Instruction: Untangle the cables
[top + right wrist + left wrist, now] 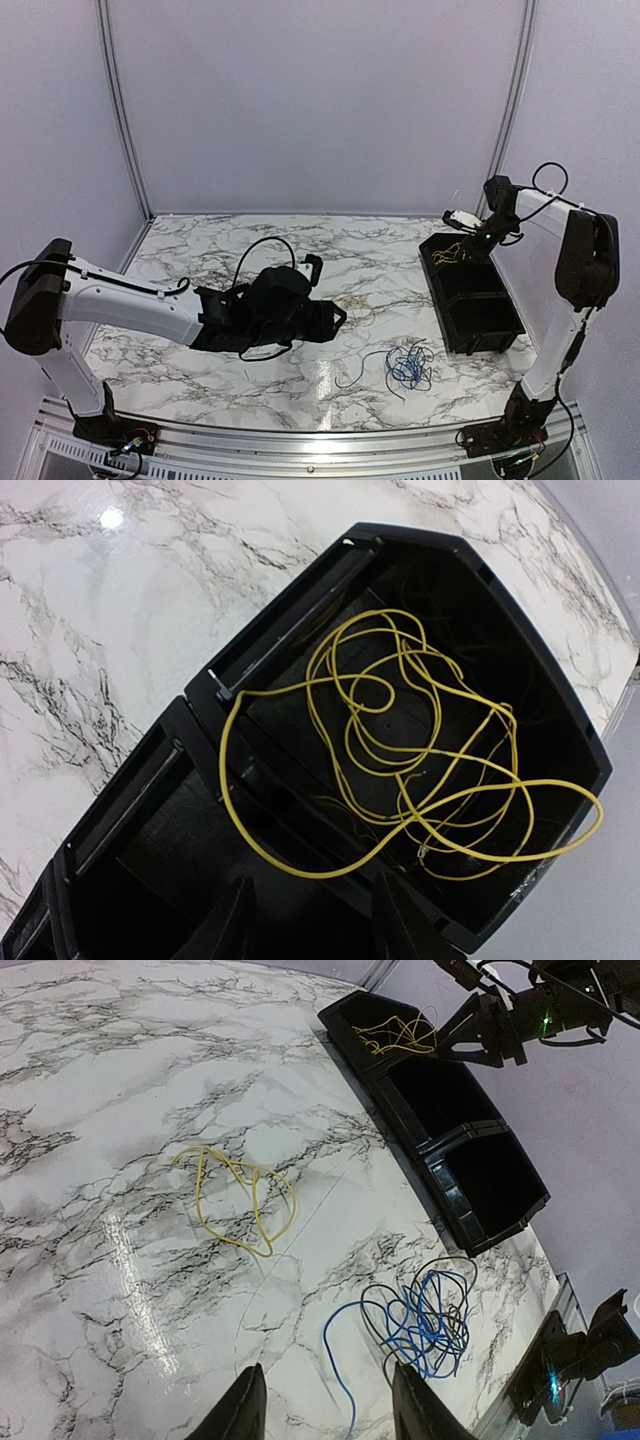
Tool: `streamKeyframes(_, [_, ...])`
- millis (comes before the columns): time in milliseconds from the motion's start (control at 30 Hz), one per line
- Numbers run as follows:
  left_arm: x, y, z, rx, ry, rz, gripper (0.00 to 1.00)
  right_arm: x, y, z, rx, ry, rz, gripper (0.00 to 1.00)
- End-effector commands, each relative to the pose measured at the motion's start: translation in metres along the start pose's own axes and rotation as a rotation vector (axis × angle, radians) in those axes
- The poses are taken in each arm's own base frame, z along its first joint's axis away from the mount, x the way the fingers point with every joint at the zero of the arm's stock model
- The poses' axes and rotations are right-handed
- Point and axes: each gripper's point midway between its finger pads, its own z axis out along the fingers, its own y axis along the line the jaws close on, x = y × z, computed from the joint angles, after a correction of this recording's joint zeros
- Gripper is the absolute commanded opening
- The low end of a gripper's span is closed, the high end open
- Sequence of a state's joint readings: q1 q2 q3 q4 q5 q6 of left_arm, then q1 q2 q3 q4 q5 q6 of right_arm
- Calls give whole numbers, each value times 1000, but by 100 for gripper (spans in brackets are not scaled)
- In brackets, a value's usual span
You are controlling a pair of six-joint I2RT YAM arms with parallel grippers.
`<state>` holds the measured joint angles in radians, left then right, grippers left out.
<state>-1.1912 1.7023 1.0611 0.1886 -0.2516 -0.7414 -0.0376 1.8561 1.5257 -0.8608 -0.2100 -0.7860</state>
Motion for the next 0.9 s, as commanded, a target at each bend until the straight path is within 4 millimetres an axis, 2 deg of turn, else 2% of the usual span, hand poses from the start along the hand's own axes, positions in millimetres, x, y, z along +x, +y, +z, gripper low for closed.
streamKeyframes(0, [-1,-2,4,-2,11,-3,46,-7,-16,5,53,15,10,38])
streamKeyframes(200, [1,-3,5,-1,18,-3,46,-11,-25,10,70,15,28,31])
streamKeyframes(400, [4,-2,9,-2,30,-3,46,-17,-32,19,72,10,45,20])
streamKeyframes(667, [11,-2,19,-8,62,2,46,-14,-38,41,59,38,57,17])
streamKeyframes(867, [5,21,29,-121,62,-33,46,-8,-43,56,55,60,85,16])
